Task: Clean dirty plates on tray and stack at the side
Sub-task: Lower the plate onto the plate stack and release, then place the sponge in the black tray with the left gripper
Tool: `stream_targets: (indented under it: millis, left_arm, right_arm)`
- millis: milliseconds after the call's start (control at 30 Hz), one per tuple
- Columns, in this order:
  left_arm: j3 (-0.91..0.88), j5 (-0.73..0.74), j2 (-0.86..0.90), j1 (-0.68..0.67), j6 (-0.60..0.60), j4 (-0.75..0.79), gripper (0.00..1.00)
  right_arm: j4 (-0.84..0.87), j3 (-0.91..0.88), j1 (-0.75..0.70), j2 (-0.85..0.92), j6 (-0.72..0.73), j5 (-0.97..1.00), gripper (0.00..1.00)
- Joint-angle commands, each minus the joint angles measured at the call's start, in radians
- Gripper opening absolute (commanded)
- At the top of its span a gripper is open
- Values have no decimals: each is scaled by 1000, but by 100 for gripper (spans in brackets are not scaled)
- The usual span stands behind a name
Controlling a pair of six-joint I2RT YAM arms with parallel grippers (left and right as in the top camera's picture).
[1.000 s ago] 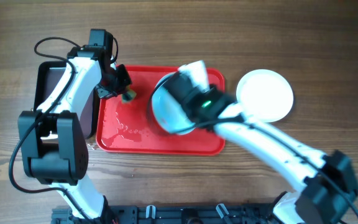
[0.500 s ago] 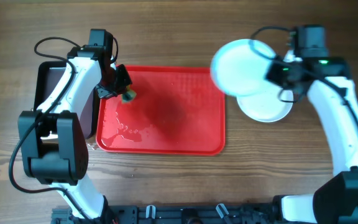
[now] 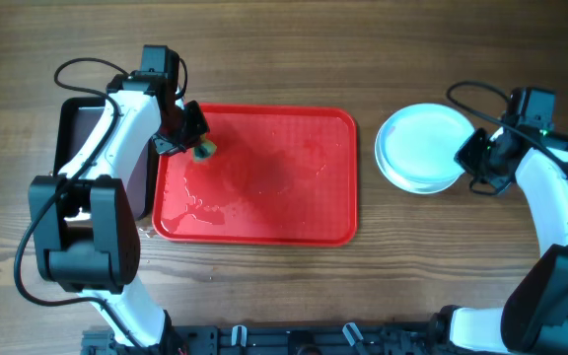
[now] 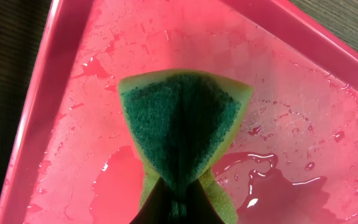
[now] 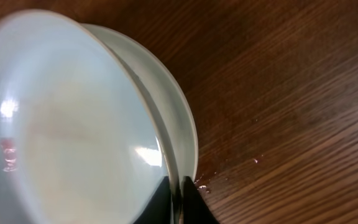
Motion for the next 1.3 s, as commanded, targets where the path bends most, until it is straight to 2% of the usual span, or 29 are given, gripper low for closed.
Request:
stream_targets:
  millis: [0, 33, 100, 167, 267, 400, 500, 567, 700, 833, 933, 1100, 1133, 1167, 1200, 1233, 1267]
  left_arm:
    - [-5, -6, -10, 1, 20, 2, 4]
    - [-4, -6, -10, 2, 20, 2, 4]
    - [-1, -6, -10, 4, 21, 2, 4]
    - [24, -6, -10, 16, 24, -23, 4]
    - [82, -6, -15, 42, 39, -85, 4]
    - [175, -29, -35, 87, 171, -217, 4]
    - [219, -165, -71, 160, 242, -318, 4]
    - [219, -221, -75, 194, 261, -324, 4]
    - [206, -269, -71, 281, 237, -286, 4]
    - [139, -179, -63, 357, 176, -168, 4]
    - [66, -123, -61, 377, 176, -88, 4]
    - [-48, -142, -61, 377, 175, 21, 4]
    - [-65, -156, -61, 378, 174, 40, 9]
    - [-80, -171, -61, 378, 163, 58, 20]
    - [-95, -188, -61, 379, 141, 76, 36]
    - [-106, -189, -61, 379, 142, 91, 47]
    - [-109, -189, -61, 379, 142, 97, 64]
  right_arm:
    - [29, -29, 2, -10, 5, -19, 24]
    - [32, -31, 2, -10, 5, -19, 35]
    - [34, -31, 2, -10, 4, -24, 45]
    - [43, -28, 2, -10, -1, -99, 50]
    - [59, -6, 4, -10, -88, -261, 50]
    - [55, 44, 38, -10, -193, -399, 51]
    - [59, 67, 112, -10, -212, -434, 54]
    - [64, 67, 150, -10, -216, -433, 55]
    - [63, 67, 243, -10, -233, -420, 57]
    - [74, 67, 319, -10, -229, -379, 60]
    - [80, 67, 335, -10, -229, -373, 61]
    - [80, 67, 336, -10, -229, -373, 61]
    - [75, 67, 336, -10, -229, -374, 61]
    - [66, 67, 336, -10, -229, -373, 61]
    - [56, 67, 336, -10, -230, -373, 61]
    - [46, 67, 335, -10, -233, -373, 61]
    - [39, 67, 335, -10, -233, -373, 61]
